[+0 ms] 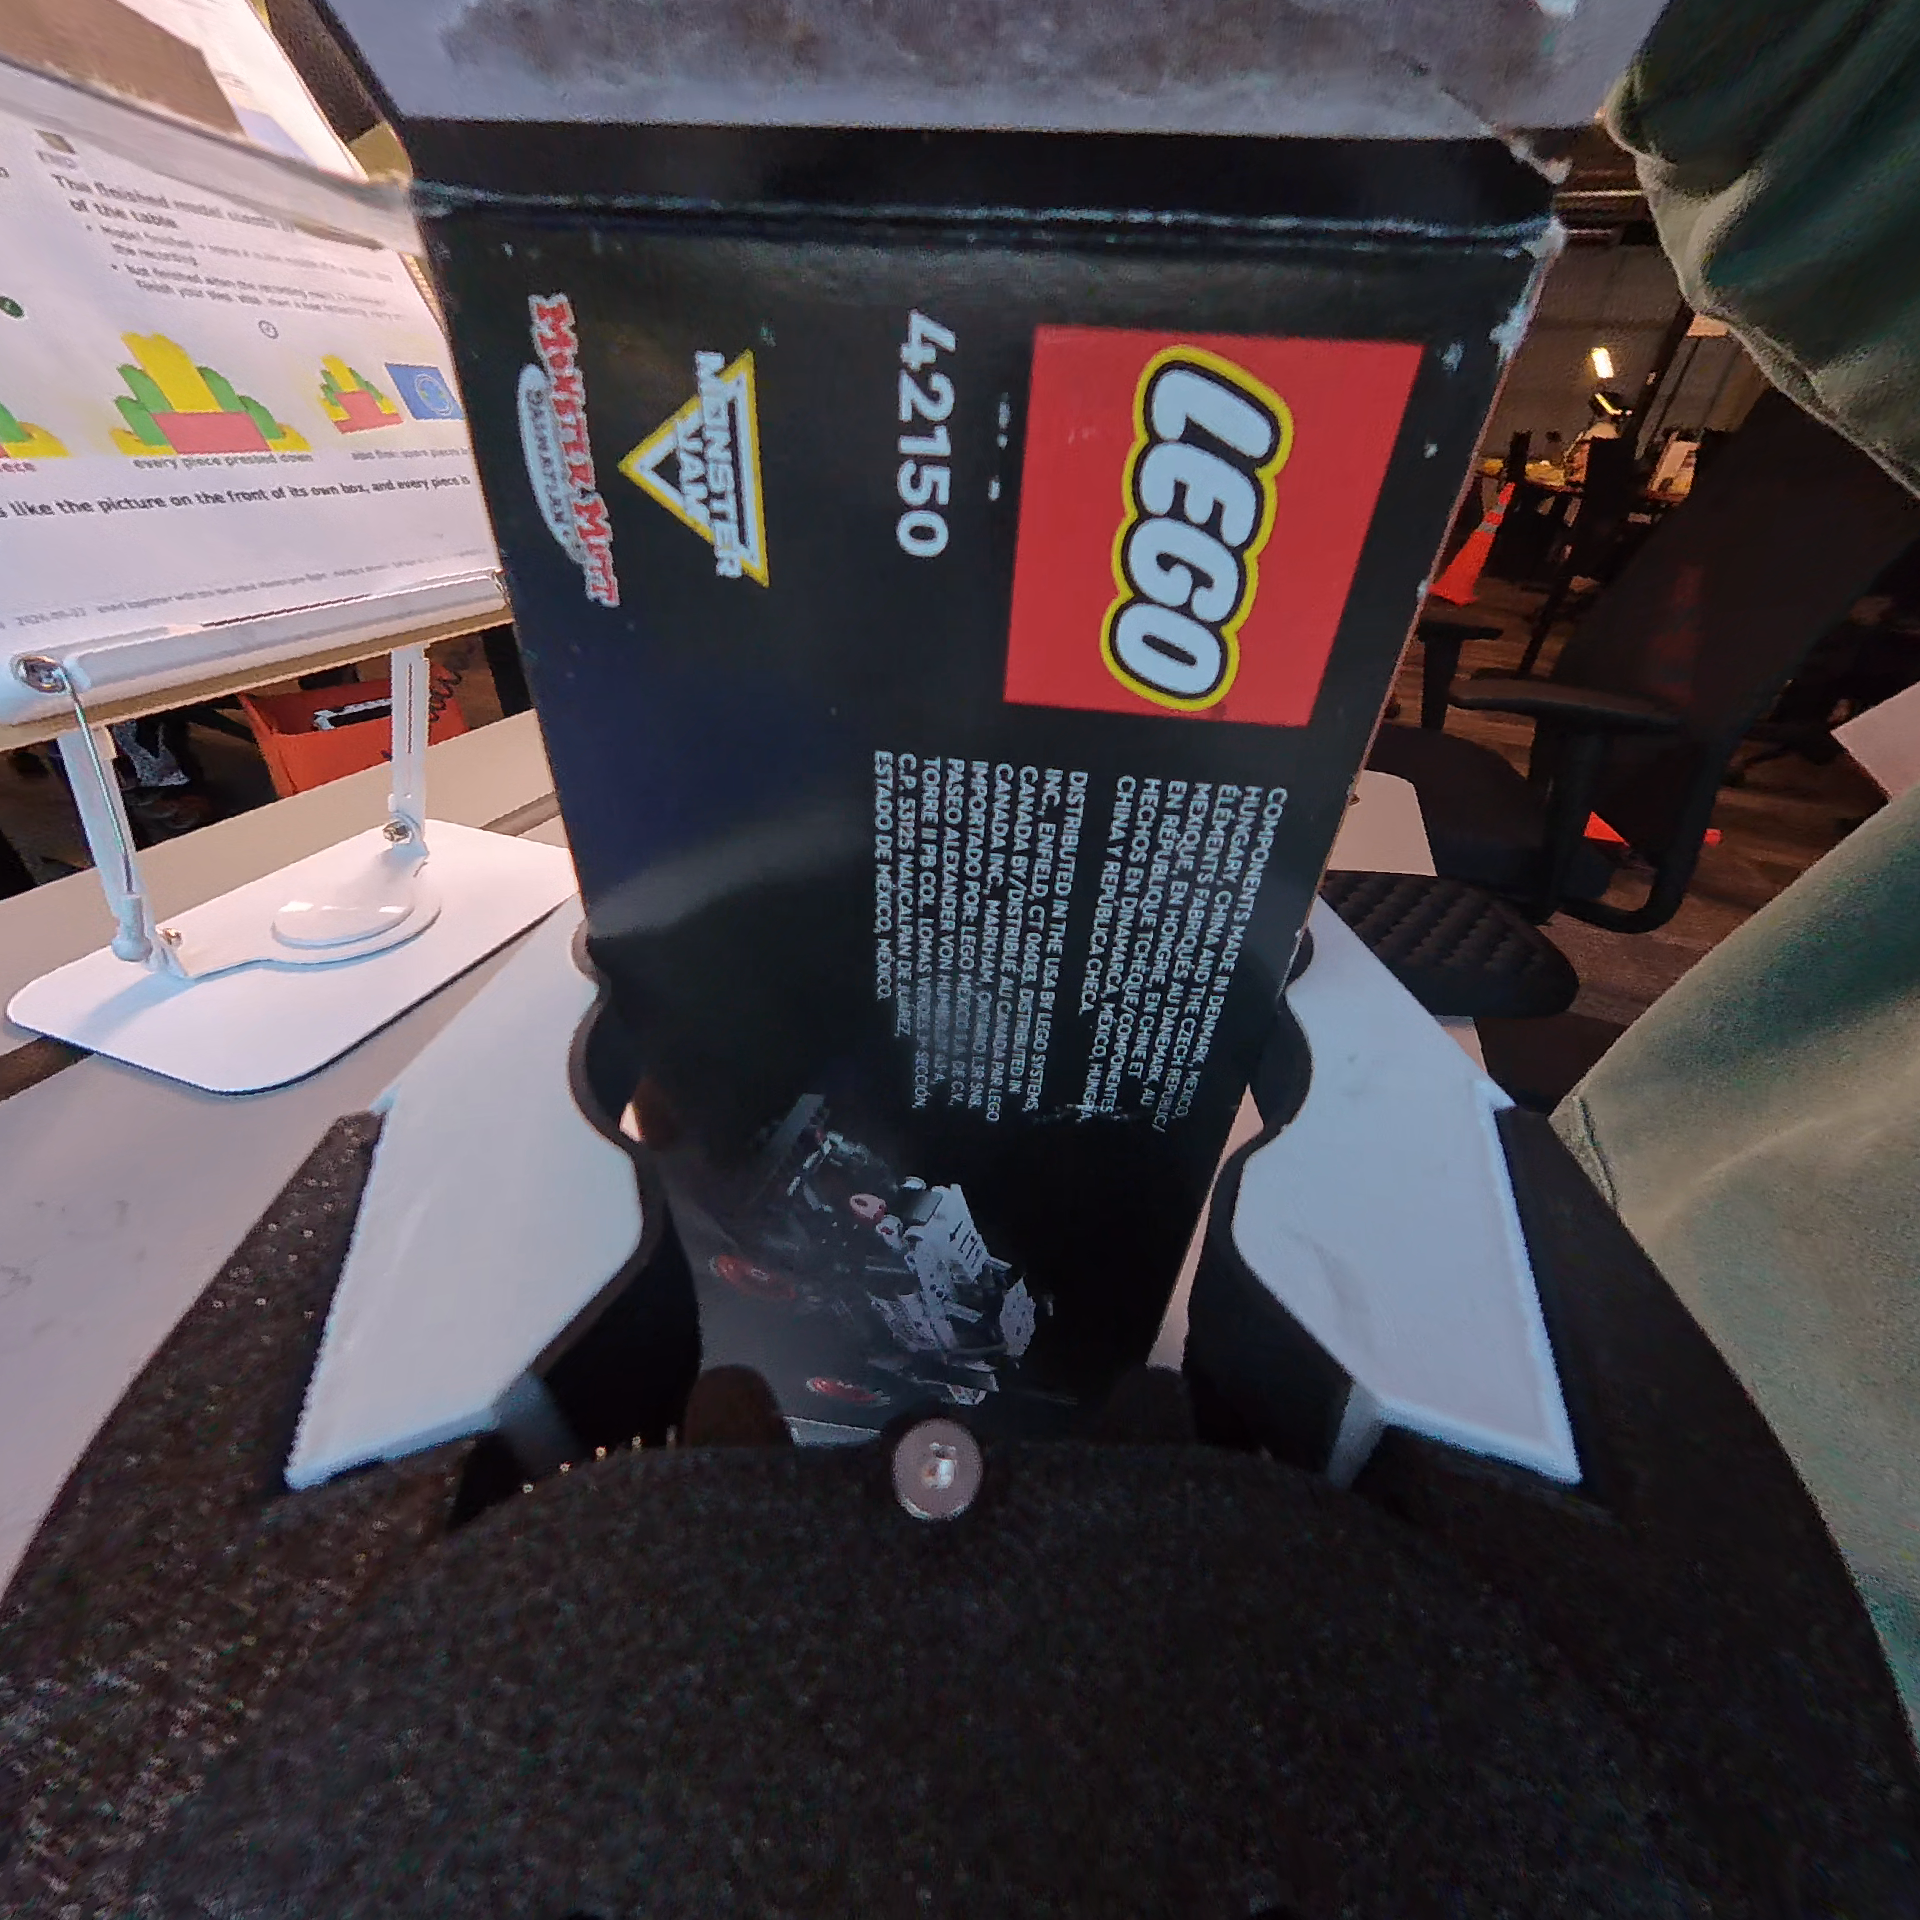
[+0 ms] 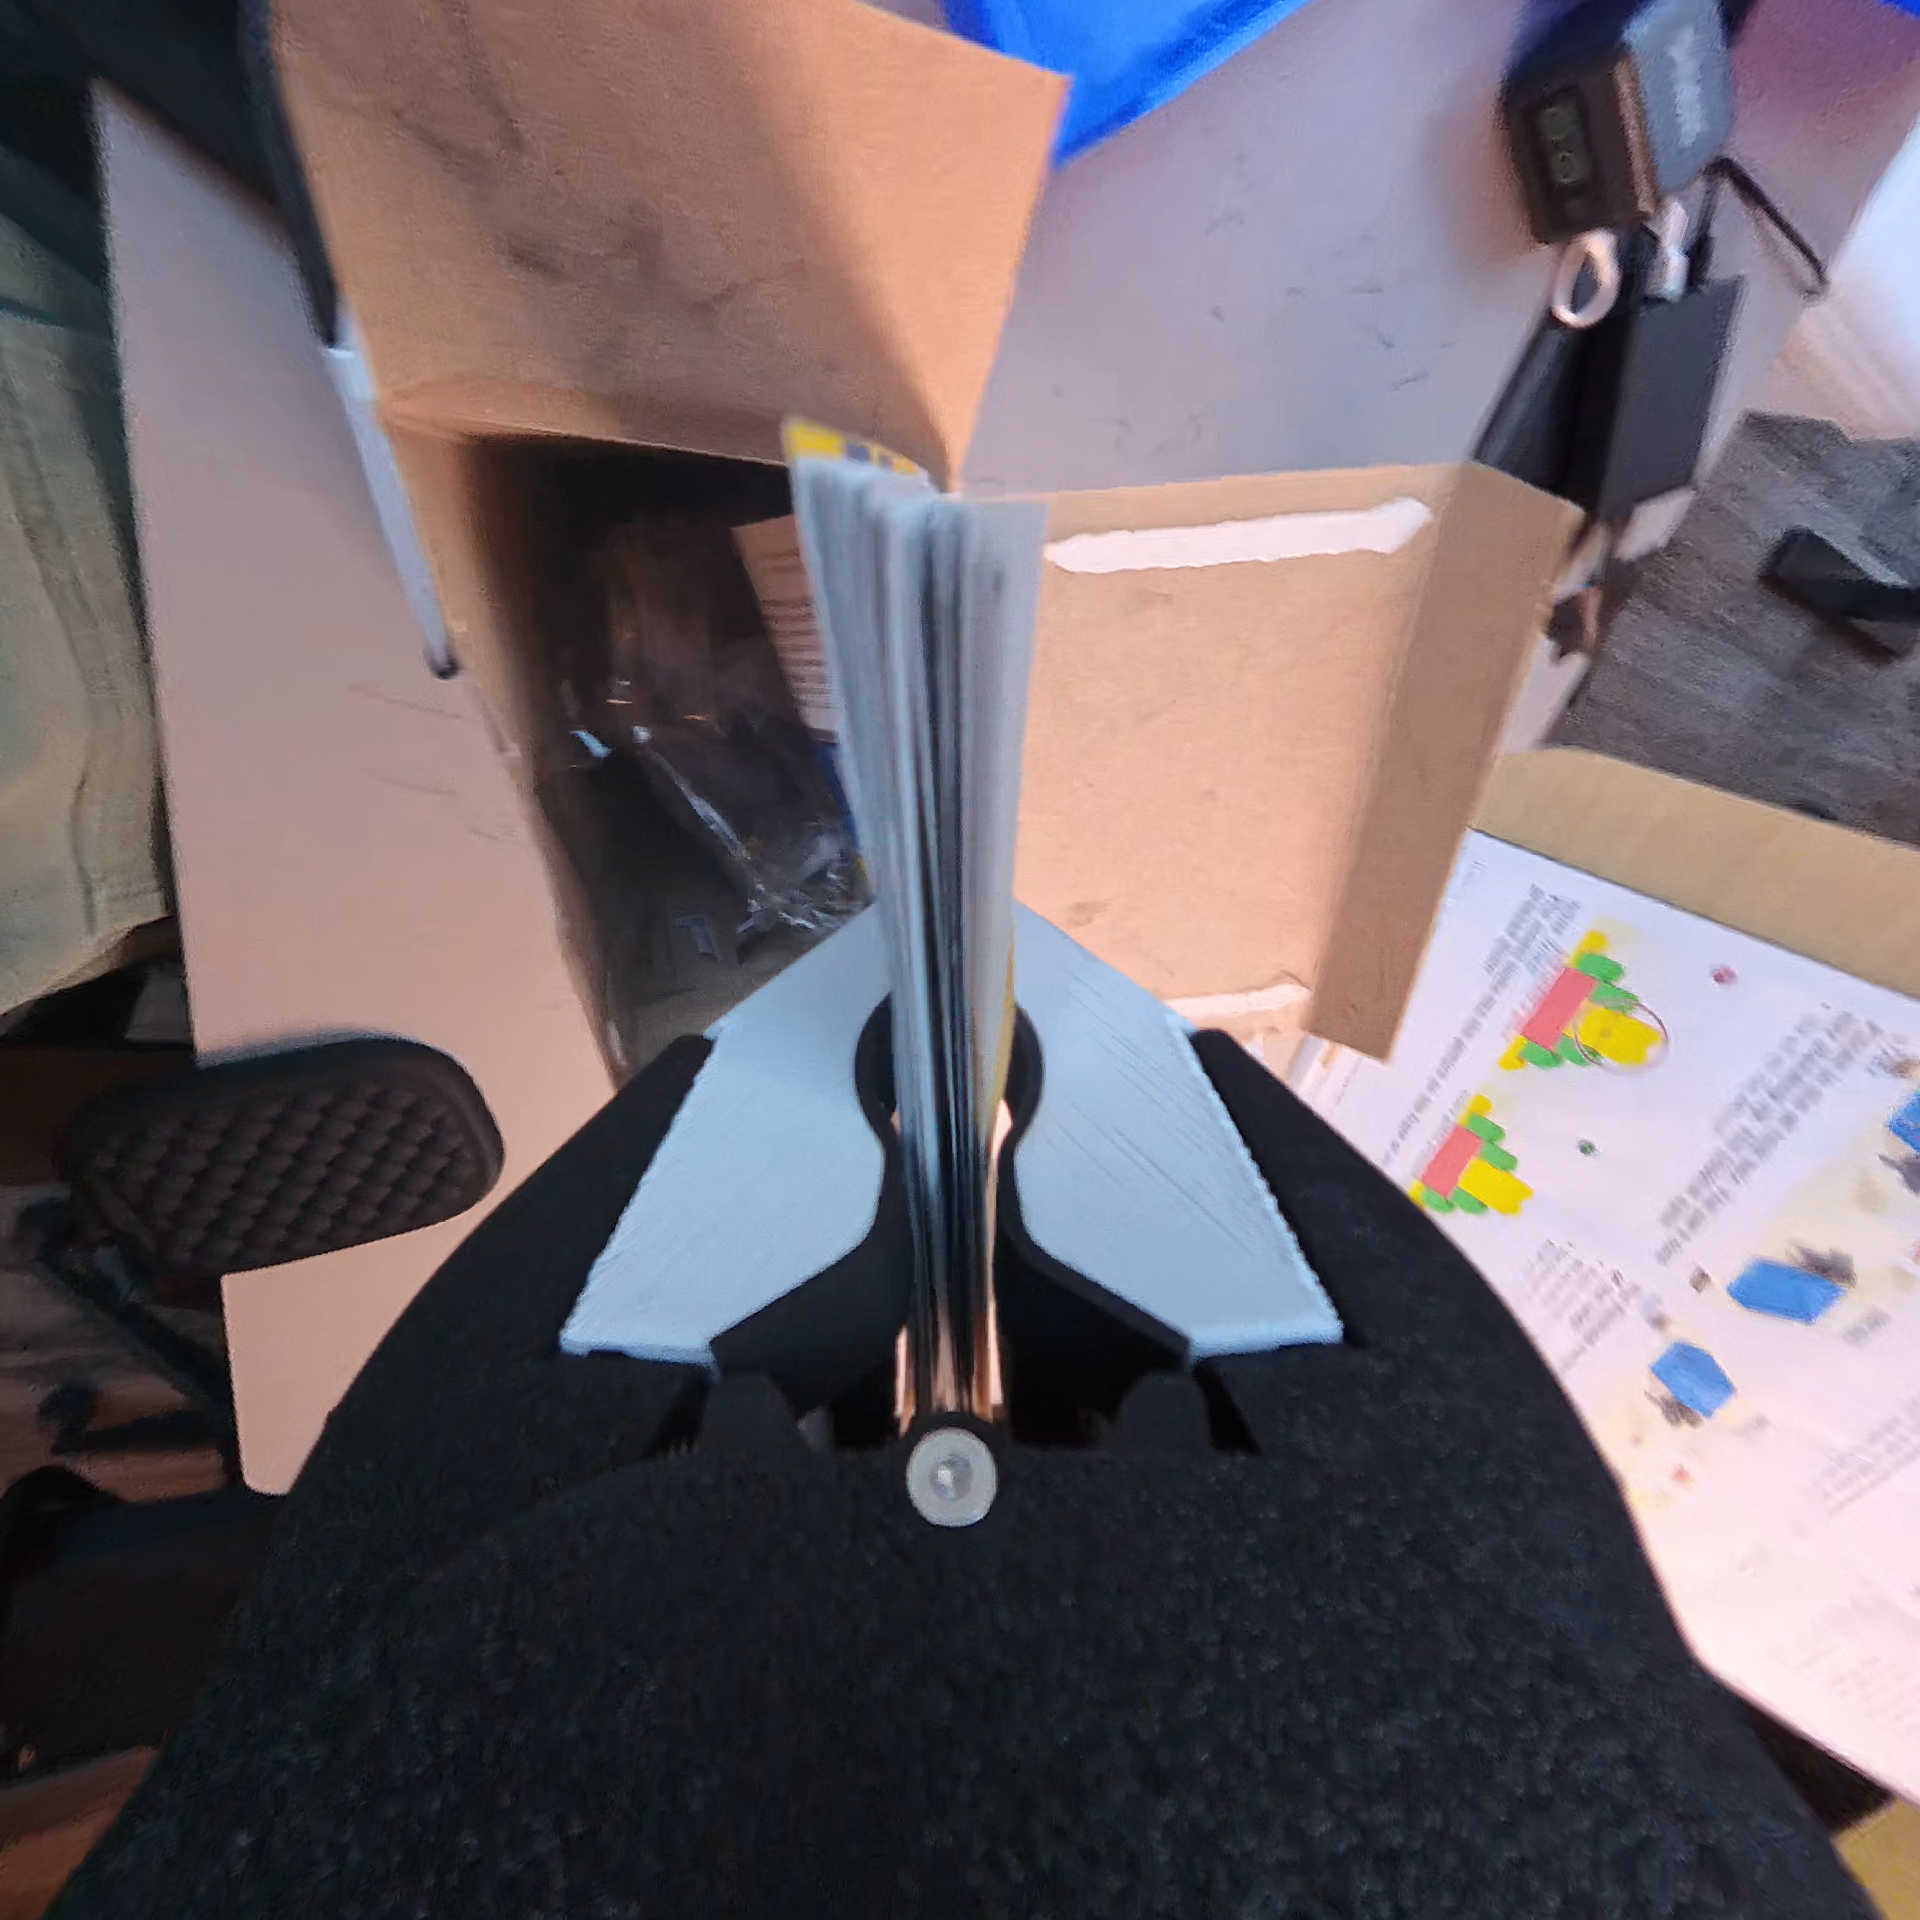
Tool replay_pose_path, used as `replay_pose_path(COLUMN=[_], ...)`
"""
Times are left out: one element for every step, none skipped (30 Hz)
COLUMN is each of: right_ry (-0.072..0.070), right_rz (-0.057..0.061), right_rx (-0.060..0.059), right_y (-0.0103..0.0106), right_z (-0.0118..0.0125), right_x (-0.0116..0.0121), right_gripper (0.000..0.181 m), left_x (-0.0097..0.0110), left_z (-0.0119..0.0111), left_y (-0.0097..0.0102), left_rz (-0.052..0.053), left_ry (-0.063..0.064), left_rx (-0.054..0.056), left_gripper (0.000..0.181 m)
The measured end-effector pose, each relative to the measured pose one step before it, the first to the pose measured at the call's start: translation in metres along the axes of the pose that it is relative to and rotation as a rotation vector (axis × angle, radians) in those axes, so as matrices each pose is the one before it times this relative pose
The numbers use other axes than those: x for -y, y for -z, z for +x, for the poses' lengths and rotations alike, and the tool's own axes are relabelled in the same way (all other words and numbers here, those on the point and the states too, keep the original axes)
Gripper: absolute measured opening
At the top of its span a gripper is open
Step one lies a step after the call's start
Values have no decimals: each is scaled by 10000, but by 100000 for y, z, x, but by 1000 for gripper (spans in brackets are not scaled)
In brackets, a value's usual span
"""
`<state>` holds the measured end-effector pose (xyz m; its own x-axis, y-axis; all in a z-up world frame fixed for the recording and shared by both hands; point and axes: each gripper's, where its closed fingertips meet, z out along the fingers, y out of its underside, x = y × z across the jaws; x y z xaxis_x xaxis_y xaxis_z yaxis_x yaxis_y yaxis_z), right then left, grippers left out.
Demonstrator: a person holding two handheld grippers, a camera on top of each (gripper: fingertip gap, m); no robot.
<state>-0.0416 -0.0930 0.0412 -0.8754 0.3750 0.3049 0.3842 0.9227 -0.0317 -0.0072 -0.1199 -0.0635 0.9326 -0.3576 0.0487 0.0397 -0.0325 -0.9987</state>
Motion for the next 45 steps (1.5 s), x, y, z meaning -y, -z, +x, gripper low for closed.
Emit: replay_pose_path(right_ry=[-147,-25,-18,85,139,185,190,120,-83,-310,-330,-33,131,130,261,361,208,81,172,-70,-199,-266,-265,-113,113,299,324,159,-152,-424,-488,-290,-140,-80,-80,-41,11,-4,-40,-89,-83,-56,-82,-82,-101], right_rz=[-227,-197,-156,-76,39,42,-41,-36,58,137,-97,-111,-29,-188,-271,-176,53,154,114,349,411,349,106,-181,-308,-441,-341,-69,171,508,526,325,164,106,64,-12,-51,-24,71,127,167,187,163,134,126], right_rx=[-341,7,259,168,228,496,148,-187,-474,-842,-517,-83,73,8,-57,-143,401,589,305,343,187,-232,-468,-219,164,158,-32,-130,-150,-193,-273,-427,-378,-43,89,10,-24,-125,-132,-26,-9,4,57,104,99], right_y=[140,-35,-197,-375,-478,-434,-298,80,537,830,642,315,7,-278,-548,-682,-608,-375,-164,278,573,621,357,-226,-783,-1118,-889,-174,517,978,1146,1040,725,301,-77,-365,-444,-289,-72,109,191,175,107,36,4], right_z=[539,-157,-625,-540,-634,-1021,-399,300,1010,1859,1476,468,-209,-365,-446,-309,-1056,-1218,-647,-473,-62,620,967,399,-579,-859,-534,-6,474,837,1017,1073,820,136,-226,-220,-212,-24,76,26,72,82,22,-26,-27], right_x=[-441,-284,-23,343,642,560,231,-17,-168,-264,-620,-583,-253,-171,-102,149,521,590,220,371,309,200,-63,-339,-316,-284,-36,188,171,429,424,204,65,23,-4,-98,-169,-129,-14,37,73,112,94,83,90], right_gripper=[1,1,0,0,1,1,1,1,1,0,1,1,1,1,1,1,1,0,0,0,1,0,1,0,0,1,1,1,1,0,1,0,0,0,0,1,1,1,1,1,1,1,1,1,1], left_x=[168,424,568,596,585,343,-49,-64,-16,1,27,14,22,44,63,69,22,-27,-72,1,44,-6,-28,12,27,11,25,2,-52,-48,-48,-36,-29,28,458,1112,1445,1555,1617,1831,2166,2164,1921,1475,815], left_z=[82,29,-28,-23,-134,-243,-142,19,114,248,180,125,217,163,153,136,19,-11,-11,8,40,36,18,-19,37,47,17,1,-73,-136,-183,-98,-51,-2,-91,-170,-218,-363,-653,-562,-98,126,344,611,807], left_y=[39,76,61,-18,-46,3,53,125,158,115,34,-2,-49,-114,-158,-181,-141,-31,141,210,228,193,117,16,-45,-94,-95,-16,131,223,281,267,234,249,440,797,1109,1318,1498,1581,1453,1001,370,-318,-927], left_rz=[0,108,127,111,118,4,-156,-75,16,27,-6,-44,-38,-22,-8,-25,-59,-67,-28,81,99,30,0,18,5,-30,-29,-7,16,43,35,5,-42,-87,72,352,396,277,109,54,116,-88,-358,-644,-984], left_ry=[-198,-247,-139,-46,22,72,38,-22,-49,-93,-91,-77,-84,-74,-68,-64,-57,-64,-86,-1,63,122,114,32,-19,-78,-60,-16,57,102,126,94,42,4,-22,-77,-66,-44,-71,-263,-554,-669,-706,-711,-704], left_rx=[42,93,82,14,37,90,9,-22,-19,-62,23,22,-89,-68,-75,-80,-5,20,38,19,-11,-42,-53,-23,-40,-23,6,8,40,62,89,31,13,-34,33,132,177,284,521,560,400,316,196,10,-182], left_gripper=[120,119,118,118,120,122,122,122,121,121,121,121,121,121,121,121,121,120,120,120,120,120,120,121,121,121,121,121,121,121,121,121,121,120,119,118,116,112,104,95,82,60,41,33,24])
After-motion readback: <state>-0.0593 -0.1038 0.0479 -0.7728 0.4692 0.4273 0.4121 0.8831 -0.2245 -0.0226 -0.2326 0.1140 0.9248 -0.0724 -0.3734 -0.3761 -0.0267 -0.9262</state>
